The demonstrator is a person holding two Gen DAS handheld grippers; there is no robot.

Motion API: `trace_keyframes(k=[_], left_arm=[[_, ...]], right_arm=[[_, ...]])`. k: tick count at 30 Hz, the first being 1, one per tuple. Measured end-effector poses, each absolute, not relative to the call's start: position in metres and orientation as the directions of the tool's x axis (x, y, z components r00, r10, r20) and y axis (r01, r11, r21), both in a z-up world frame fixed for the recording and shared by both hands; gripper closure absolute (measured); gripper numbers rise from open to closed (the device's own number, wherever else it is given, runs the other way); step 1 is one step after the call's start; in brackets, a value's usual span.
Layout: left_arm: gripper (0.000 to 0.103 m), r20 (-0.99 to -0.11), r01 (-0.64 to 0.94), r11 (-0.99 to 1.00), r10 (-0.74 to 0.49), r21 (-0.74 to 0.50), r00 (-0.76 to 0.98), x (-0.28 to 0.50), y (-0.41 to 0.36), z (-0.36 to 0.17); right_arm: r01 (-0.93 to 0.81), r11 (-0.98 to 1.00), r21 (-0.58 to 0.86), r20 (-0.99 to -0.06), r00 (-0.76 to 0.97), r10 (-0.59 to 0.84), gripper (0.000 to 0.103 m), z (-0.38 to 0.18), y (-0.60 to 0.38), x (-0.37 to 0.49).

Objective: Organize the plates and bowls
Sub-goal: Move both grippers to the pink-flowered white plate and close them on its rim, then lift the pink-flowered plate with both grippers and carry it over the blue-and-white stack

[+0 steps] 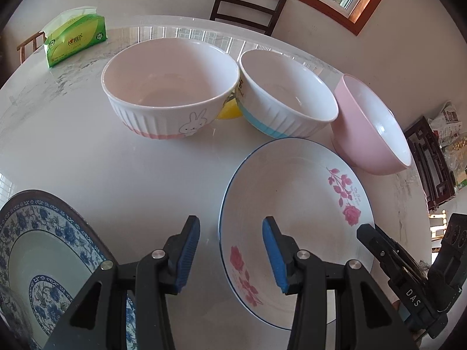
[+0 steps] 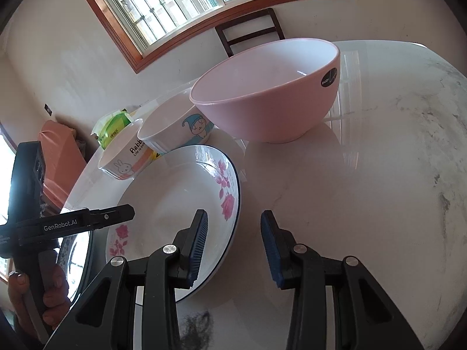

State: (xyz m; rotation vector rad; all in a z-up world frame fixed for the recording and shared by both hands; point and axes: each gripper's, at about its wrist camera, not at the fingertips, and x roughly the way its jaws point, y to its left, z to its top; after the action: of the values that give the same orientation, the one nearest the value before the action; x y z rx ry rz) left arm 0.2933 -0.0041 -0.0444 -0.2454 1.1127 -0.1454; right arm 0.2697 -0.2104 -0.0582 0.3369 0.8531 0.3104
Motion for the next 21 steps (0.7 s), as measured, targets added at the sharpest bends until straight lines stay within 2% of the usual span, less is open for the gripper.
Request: trace_keyframes(k=[1, 2, 3, 11, 21], left_arm=[[0.061, -0.868, 0.002, 0.965, -0.238, -0.263, 0.435, 0.294, -0.007, -0.046], [0.078, -0.868, 0.011, 0.963, -0.246, -0.268, 0.432, 0.293, -0.01, -0.047], [0.082, -0.876, 0.003, 0.969, -0.225, -0.248, 0.426, 0.294, -0.012, -0.049], [0.083, -0.857, 0.0, 0.97, -0.216, -0.245, 0.468, 0.273, -0.021, -0.048], [0.083, -0.821, -0.02, 0.95, -0.258, -0.311, 0.509, 0.231, -0.009, -0.028]], right_arm=[[-0.134, 0.9, 0.416, -0.679, 0.612, 0.405, 0.074, -0.059, -0.21, 0.271], [-0.137, 0.897, 0.421, -0.682, 0.604, 0.412, 0.082, -0.06, -0.209, 0.272], [-0.14, 0.896, 0.422, -0.689, 0.593, 0.417, 0.087, -0.061, -0.208, 0.274], [-0.126, 0.905, 0.405, -0.696, 0.599, 0.395, 0.091, -0.061, -0.212, 0.268], [-0.134, 0.893, 0.43, -0.665, 0.622, 0.414, 0.091, -0.046, -0.21, 0.228]])
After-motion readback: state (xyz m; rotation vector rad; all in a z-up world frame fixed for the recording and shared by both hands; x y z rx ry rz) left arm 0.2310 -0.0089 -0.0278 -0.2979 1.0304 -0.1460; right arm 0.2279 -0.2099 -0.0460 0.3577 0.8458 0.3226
